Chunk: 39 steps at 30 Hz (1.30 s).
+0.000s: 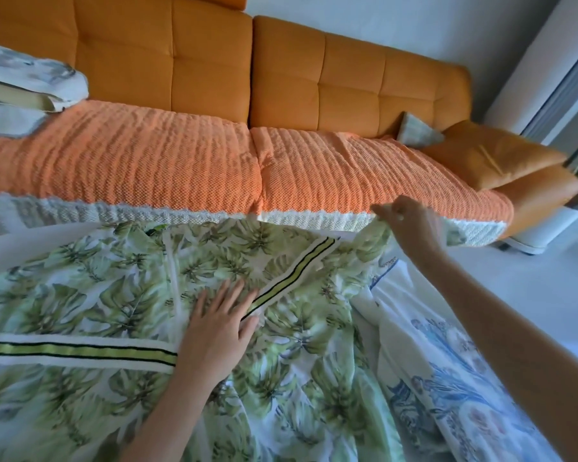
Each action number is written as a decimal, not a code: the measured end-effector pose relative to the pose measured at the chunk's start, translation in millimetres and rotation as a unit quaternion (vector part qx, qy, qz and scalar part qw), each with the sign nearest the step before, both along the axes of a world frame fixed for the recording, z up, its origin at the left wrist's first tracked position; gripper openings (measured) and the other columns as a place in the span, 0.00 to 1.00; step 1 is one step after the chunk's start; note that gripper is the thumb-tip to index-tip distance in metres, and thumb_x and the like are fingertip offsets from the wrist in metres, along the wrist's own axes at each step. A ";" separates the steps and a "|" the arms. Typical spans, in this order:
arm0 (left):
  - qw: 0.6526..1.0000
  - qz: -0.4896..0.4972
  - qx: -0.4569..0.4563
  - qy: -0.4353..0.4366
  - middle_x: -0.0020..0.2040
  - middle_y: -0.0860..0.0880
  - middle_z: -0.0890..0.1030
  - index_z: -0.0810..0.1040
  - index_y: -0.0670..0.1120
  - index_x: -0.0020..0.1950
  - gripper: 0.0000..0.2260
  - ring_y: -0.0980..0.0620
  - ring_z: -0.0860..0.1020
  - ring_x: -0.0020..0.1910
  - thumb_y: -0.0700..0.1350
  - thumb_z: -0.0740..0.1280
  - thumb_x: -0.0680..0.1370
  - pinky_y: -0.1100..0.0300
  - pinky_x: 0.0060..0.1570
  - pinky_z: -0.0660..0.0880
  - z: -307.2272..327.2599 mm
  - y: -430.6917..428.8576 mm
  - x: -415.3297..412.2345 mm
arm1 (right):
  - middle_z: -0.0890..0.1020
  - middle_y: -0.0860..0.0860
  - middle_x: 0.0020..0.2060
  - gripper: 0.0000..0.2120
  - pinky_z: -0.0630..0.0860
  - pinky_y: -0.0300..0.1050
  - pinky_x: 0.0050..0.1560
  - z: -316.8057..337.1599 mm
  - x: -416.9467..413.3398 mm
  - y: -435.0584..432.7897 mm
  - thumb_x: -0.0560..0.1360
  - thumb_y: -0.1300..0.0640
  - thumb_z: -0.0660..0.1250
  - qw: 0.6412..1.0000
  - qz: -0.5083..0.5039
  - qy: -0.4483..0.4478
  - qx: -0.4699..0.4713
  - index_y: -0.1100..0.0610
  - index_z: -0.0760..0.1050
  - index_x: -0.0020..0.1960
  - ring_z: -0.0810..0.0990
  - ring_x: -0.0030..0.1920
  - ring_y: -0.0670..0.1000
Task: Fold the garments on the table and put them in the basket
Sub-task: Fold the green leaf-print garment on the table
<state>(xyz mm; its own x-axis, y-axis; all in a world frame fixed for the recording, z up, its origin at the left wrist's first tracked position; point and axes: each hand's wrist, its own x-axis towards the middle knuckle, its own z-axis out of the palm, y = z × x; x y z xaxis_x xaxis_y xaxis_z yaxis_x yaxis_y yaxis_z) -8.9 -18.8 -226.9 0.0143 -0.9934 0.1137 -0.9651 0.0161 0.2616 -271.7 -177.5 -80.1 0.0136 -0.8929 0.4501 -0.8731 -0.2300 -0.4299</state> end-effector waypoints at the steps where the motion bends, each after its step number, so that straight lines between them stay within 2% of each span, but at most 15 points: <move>1: 1.000 0.000 0.005 0.000 0.74 0.58 0.37 0.36 0.59 0.73 0.35 0.56 0.36 0.74 0.66 0.21 0.68 0.51 0.73 0.36 1.0 0.6 -0.4 | 0.81 0.57 0.48 0.27 0.74 0.46 0.49 -7.6 -8.1 -7.8 0.76 0.37 0.55 0.994 0.001 0.004 0.111 0.60 0.75 0.56 0.79 0.48 0.56; 4: 1.000 -0.001 0.015 -0.004 0.73 0.58 0.34 0.32 0.60 0.70 0.34 0.56 0.35 0.74 0.66 0.18 0.65 0.51 0.73 0.36 1.8 1.8 -0.2 | 0.70 0.60 0.67 0.21 0.70 0.46 0.54 -23.9 -41.0 -25.2 0.82 0.53 0.53 0.972 -0.016 -0.113 0.204 0.59 0.62 0.72 0.71 0.64 0.58; 7: 1.000 0.003 0.016 0.001 0.73 0.58 0.34 0.33 0.61 0.71 0.33 0.55 0.35 0.74 0.66 0.20 0.66 0.51 0.73 0.36 2.2 2.2 -0.4 | 0.70 0.61 0.66 0.25 0.73 0.49 0.47 -41.6 -80.9 -25.6 0.78 0.67 0.57 0.960 -0.050 -0.086 0.262 0.58 0.59 0.74 0.75 0.56 0.60; 11: 1.000 0.005 0.012 -0.006 0.74 0.58 0.36 0.35 0.61 0.72 0.30 0.55 0.36 0.74 0.65 0.26 0.69 0.51 0.73 0.35 0.6 0.9 -0.8 | 0.72 0.59 0.65 0.25 0.73 0.51 0.57 -63.5 -102.8 -12.1 0.74 0.65 0.65 0.952 -0.059 0.005 0.299 0.56 0.66 0.70 0.73 0.60 0.60; 15: 1.000 0.006 0.013 0.003 0.76 0.57 0.39 0.38 0.62 0.73 0.31 0.54 0.38 0.75 0.66 0.28 0.70 0.52 0.72 0.35 -0.7 1.1 2.4 | 0.72 0.52 0.65 0.15 0.55 0.47 0.68 -74.4 -106.7 -7.5 0.77 0.60 0.63 0.960 -0.053 0.072 0.267 0.56 0.74 0.63 0.65 0.68 0.54; 18: 1.000 0.006 0.021 -0.009 0.75 0.57 0.37 0.36 0.62 0.72 0.31 0.55 0.36 0.74 0.66 0.27 0.69 0.52 0.72 0.34 1.0 -0.2 2.6 | 0.79 0.55 0.40 0.10 0.68 0.48 0.50 -42.1 -107.4 -8.0 0.78 0.56 0.63 0.982 -0.046 0.002 0.181 0.53 0.79 0.39 0.77 0.39 0.48; 21: 0.998 -0.007 0.037 0.054 0.75 0.59 0.41 0.43 0.62 0.73 0.33 0.59 0.38 0.74 0.70 0.31 0.69 0.54 0.73 0.35 4.5 -0.5 4.3 | 0.83 0.56 0.43 0.17 0.78 0.46 0.35 8.6 -128.0 -14.1 0.76 0.49 0.65 0.951 -0.073 -0.098 0.285 0.62 0.78 0.55 0.82 0.33 0.48; 23: 0.990 -0.010 0.056 0.128 0.76 0.60 0.47 0.53 0.62 0.74 0.31 0.60 0.42 0.75 0.71 0.40 0.74 0.53 0.73 0.37 11.9 -3.1 9.2 | 0.83 0.59 0.35 0.22 0.79 0.44 0.29 29.8 -148.2 -17.7 0.76 0.50 0.63 0.918 -0.082 -0.153 0.357 0.70 0.77 0.55 0.81 0.27 0.52; 25: 0.993 0.000 0.051 0.105 0.76 0.58 0.54 0.59 0.59 0.74 0.23 0.57 0.48 0.76 0.62 0.50 0.79 0.49 0.73 0.41 22.1 -6.9 12.1 | 0.82 0.61 0.48 0.26 0.78 0.50 0.53 32.1 -161.9 -18.2 0.78 0.45 0.58 0.917 -0.133 -0.027 0.375 0.69 0.76 0.57 0.83 0.44 0.55; 27: 0.998 0.016 -0.003 0.054 0.75 0.55 0.62 0.64 0.56 0.73 0.20 0.53 0.56 0.75 0.53 0.56 0.81 0.44 0.74 0.45 33.7 -5.4 8.1 | 0.71 0.62 0.66 0.25 0.65 0.48 0.67 21.5 -170.1 -25.3 0.79 0.48 0.59 0.929 -0.177 0.032 0.324 0.66 0.68 0.67 0.71 0.65 0.58; 30: 0.996 -0.026 -0.055 0.070 0.68 0.54 0.72 0.72 0.53 0.68 0.17 0.53 0.68 0.70 0.48 0.63 0.78 0.47 0.73 0.53 48.4 4.6 -12.5 | 0.73 0.56 0.65 0.18 0.68 0.47 0.60 4.7 -154.4 -16.3 0.78 0.55 0.62 0.960 -0.124 0.033 0.249 0.62 0.72 0.65 0.72 0.64 0.57; 33: 0.985 -0.108 -0.037 0.129 0.69 0.60 0.65 0.68 0.57 0.69 0.17 0.61 0.62 0.70 0.51 0.58 0.80 0.59 0.71 0.48 51.2 20.3 -47.5 | 0.79 0.54 0.58 0.16 0.68 0.44 0.58 -12.6 -115.8 6.1 0.78 0.51 0.62 0.968 0.028 0.043 0.244 0.59 0.77 0.61 0.77 0.58 0.54; 35: 0.985 -0.149 -0.014 0.091 0.69 0.62 0.62 0.68 0.61 0.67 0.16 0.62 0.62 0.69 0.55 0.52 0.80 0.58 0.69 0.52 42.5 33.1 -74.9 | 0.79 0.55 0.59 0.16 0.66 0.43 0.60 -22.2 -85.4 9.2 0.77 0.50 0.63 0.963 0.086 0.081 0.243 0.59 0.77 0.60 0.77 0.60 0.54; 37: 0.976 -0.189 0.031 0.100 0.67 0.61 0.69 0.74 0.61 0.62 0.18 0.58 0.71 0.66 0.58 0.51 0.77 0.55 0.66 0.62 44.4 44.6 -98.6 | 0.78 0.54 0.61 0.18 0.63 0.49 0.67 -29.6 -58.1 -2.8 0.76 0.49 0.64 0.961 0.111 0.072 0.243 0.59 0.77 0.60 0.75 0.62 0.54; 39: 0.972 -0.195 0.061 0.118 0.67 0.61 0.67 0.70 0.59 0.67 0.19 0.59 0.66 0.68 0.59 0.52 0.78 0.59 0.71 0.58 42.7 48.7 -113.5 | 0.77 0.52 0.63 0.21 0.57 0.54 0.70 -37.4 -34.1 -21.7 0.75 0.45 0.64 0.955 0.116 0.086 0.257 0.57 0.76 0.62 0.69 0.66 0.55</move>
